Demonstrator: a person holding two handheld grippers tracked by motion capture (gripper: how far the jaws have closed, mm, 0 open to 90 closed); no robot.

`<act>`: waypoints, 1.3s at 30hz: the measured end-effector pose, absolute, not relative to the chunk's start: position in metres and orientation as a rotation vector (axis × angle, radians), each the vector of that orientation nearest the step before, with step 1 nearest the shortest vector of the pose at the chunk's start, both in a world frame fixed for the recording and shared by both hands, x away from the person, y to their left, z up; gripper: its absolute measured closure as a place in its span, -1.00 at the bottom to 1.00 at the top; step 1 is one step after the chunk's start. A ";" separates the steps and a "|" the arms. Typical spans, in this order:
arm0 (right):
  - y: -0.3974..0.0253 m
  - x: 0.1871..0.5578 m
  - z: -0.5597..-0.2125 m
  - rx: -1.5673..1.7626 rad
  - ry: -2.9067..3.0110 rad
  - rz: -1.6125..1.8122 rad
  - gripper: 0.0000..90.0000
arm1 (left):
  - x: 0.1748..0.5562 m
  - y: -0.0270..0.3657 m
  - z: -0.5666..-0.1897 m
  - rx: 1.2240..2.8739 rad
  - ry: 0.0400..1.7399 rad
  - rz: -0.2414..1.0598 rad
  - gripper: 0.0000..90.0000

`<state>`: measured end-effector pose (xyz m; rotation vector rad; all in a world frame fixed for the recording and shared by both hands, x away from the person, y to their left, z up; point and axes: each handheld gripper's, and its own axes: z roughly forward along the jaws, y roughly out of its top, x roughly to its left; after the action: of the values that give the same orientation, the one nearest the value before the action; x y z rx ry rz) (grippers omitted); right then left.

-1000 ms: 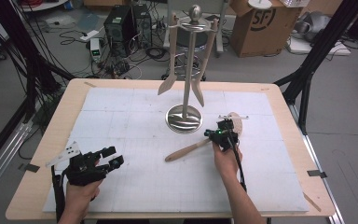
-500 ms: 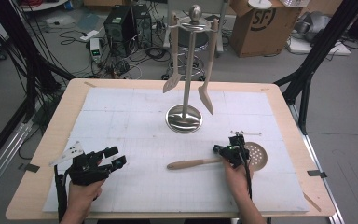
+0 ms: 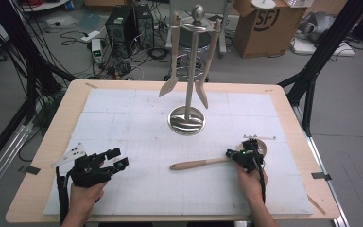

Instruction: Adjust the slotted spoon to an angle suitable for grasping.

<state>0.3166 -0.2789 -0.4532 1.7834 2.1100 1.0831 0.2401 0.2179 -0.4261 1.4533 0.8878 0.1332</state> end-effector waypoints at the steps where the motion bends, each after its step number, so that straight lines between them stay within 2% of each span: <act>1: -0.280 0.316 -0.452 1.774 2.112 1.069 1.00 | 0.240 0.218 -0.426 1.457 0.886 0.133 -0.24; 18: -0.291 0.276 -0.454 1.882 2.058 1.146 1.00 | 0.241 0.214 -0.426 1.460 0.879 0.125 -0.23; 25: -0.289 0.258 -0.452 1.914 2.000 1.292 1.00 | 0.241 0.216 -0.425 1.454 0.880 0.125 -0.23; 30: -0.260 0.255 -0.447 1.834 2.143 1.440 1.00 | 0.242 0.215 -0.426 1.457 0.880 0.121 -0.23; 39: -0.185 0.249 -0.460 1.684 2.470 1.437 1.00 | 0.241 0.216 -0.426 1.458 0.881 0.121 -0.23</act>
<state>0.2485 -0.1854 -0.4595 1.6844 2.4700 1.4368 0.2412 0.2156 -0.4262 1.4582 0.8807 0.1208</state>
